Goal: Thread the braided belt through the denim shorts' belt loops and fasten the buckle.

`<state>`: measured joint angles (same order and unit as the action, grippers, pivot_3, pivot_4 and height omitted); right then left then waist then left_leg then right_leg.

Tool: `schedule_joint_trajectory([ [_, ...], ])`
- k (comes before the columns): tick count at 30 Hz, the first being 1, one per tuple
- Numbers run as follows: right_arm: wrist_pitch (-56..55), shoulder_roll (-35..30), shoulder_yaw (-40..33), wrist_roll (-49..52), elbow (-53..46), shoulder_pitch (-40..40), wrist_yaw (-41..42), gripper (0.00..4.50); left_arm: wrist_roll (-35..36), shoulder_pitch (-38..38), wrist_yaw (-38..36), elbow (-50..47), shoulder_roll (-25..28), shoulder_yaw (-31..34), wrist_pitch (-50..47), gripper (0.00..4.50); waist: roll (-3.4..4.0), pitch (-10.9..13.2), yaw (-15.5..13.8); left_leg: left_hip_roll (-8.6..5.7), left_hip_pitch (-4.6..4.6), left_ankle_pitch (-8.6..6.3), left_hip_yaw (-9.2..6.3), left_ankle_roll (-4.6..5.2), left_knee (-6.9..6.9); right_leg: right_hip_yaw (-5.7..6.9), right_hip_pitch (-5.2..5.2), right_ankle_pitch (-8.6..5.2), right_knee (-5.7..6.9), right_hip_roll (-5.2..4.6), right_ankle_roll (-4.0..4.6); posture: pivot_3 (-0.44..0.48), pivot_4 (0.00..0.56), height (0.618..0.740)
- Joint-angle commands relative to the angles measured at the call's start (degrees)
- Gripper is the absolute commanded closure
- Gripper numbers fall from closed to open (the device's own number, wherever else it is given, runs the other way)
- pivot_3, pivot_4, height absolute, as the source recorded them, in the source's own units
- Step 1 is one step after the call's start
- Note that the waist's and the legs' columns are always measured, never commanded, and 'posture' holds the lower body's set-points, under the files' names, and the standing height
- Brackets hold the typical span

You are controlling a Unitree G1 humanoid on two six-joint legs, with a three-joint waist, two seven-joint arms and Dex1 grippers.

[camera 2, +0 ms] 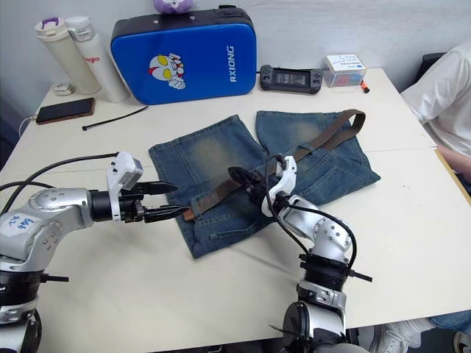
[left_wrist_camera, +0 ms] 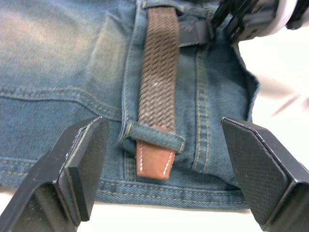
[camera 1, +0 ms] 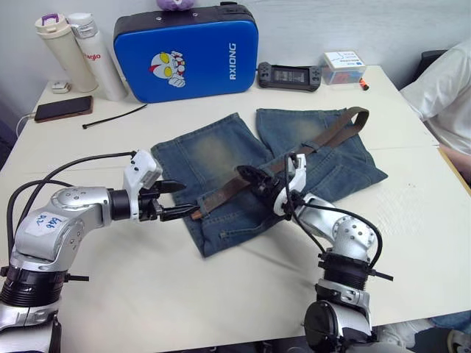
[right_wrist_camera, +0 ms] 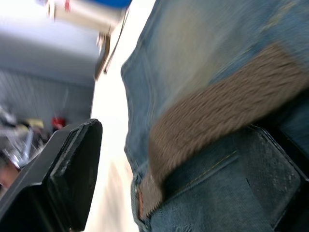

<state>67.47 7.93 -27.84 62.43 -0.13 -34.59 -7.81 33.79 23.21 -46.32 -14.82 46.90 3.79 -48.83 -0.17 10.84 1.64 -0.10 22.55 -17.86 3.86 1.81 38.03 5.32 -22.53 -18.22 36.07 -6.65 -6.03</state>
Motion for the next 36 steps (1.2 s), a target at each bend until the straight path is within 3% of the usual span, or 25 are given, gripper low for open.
schedule_joint_trajectory([
  [1, -1.09, 2.01, -0.8, 4.28, 0.61, -1.12, -3.26, 0.77, -0.36, 1.23, -0.85, 0.0, 0.08, 0.54, 1.29, 0.42, 0.0, 0.0, 0.0, 0.0, 0.0, 0.0, 0.0, 0.0, 0.0, -0.02, 0.0, 0.0, 0.0, 0.0, 0.0, 0.0, 0.15, 0.725],
  [9, -0.99, 1.31, 8.39, 1.22, 3.39, 1.03, -0.16, 4.49, -0.37, 0.04, -1.1, -0.66, 1.21, 1.79, 0.86, 0.42, 0.0, 0.0, 0.33, 0.06, 0.0, 0.01, 0.04, 0.01, -0.03, -0.16, -0.04, 0.0, 0.0, 0.01, 0.0, 0.0, 0.15, 0.725],
  [22, 0.23, -1.17, 20.84, -5.86, 1.47, 2.63, 8.47, 4.49, 1.03, -5.2, -0.25, -5.46, 2.33, 5.01, -2.05, 0.42, -0.01, 0.0, 1.34, 0.15, -0.04, 0.0, 0.03, -0.01, -0.09, -0.35, -0.07, 0.0, 0.0, 0.06, 0.0, 0.0, 0.15, 0.725],
  [23, 0.88, -1.75, 20.59, -5.27, 0.58, 2.66, 9.16, 3.72, 0.99, -5.42, -0.27, -5.49, 2.4, 5.05, -2.04, 0.42, -0.01, 0.0, 1.35, 0.15, -0.05, -0.01, 0.03, -0.01, -0.1, -0.37, -0.07, 0.0, 0.0, 0.06, 0.0, 0.0, 0.15, 0.725],
  [25, 2.79, -3.8, 19.58, -3.47, -1.73, 2.45, 10.43, 3.04, 0.76, -5.74, -0.22, -5.38, 2.62, 5.06, -2.04, 0.42, 0.0, 0.0, 1.3, 0.14, -0.04, -0.01, 0.01, -0.01, -0.13, -0.38, -0.08, 0.0, 0.0, 0.06, 0.0, 0.0, 0.15, 0.725],
  [28, 5.17, -9.72, 19.91, -2.34, -6.72, 2.24, 14.58, 1.56, 0.0, -6.4, 0.11, -4.61, 3.15, 5.48, -2.01, 0.42, 0.0, 0.0, 1.0, 0.08, 0.09, -0.01, 0.01, -0.01, -0.13, -0.5, -0.17, 0.0, -0.02, 0.04, 0.0, 0.0, 0.15, 0.725],
  [31, 4.03, -20.05, 25.61, -6.13, -13.49, 2.31, 22.69, 0.24, -1.1, -8.14, 0.42, -4.34, 4.28, 7.09, -0.95, 0.42, 0.0, 0.0, 0.42, 0.01, 0.17, -0.02, -0.02, 0.03, -0.04, -0.62, -0.18, 0.0, -0.09, 0.02, 0.0, 0.0, 0.15, 0.725],
  [36, -2.04, -36.06, 36.03, -13.24, -20.82, 0.49, 38.27, 0.24, -4.81, -14.03, 0.3, -8.18, 5.33, 11.47, 7.5, 0.42, 0.0, 0.01, 0.02, 0.0, 0.22, -0.03, 0.03, 0.06, -0.02, -0.73, -0.22, 0.0, -0.2, 0.0, 0.0, 0.0, 0.15, 0.725],
])
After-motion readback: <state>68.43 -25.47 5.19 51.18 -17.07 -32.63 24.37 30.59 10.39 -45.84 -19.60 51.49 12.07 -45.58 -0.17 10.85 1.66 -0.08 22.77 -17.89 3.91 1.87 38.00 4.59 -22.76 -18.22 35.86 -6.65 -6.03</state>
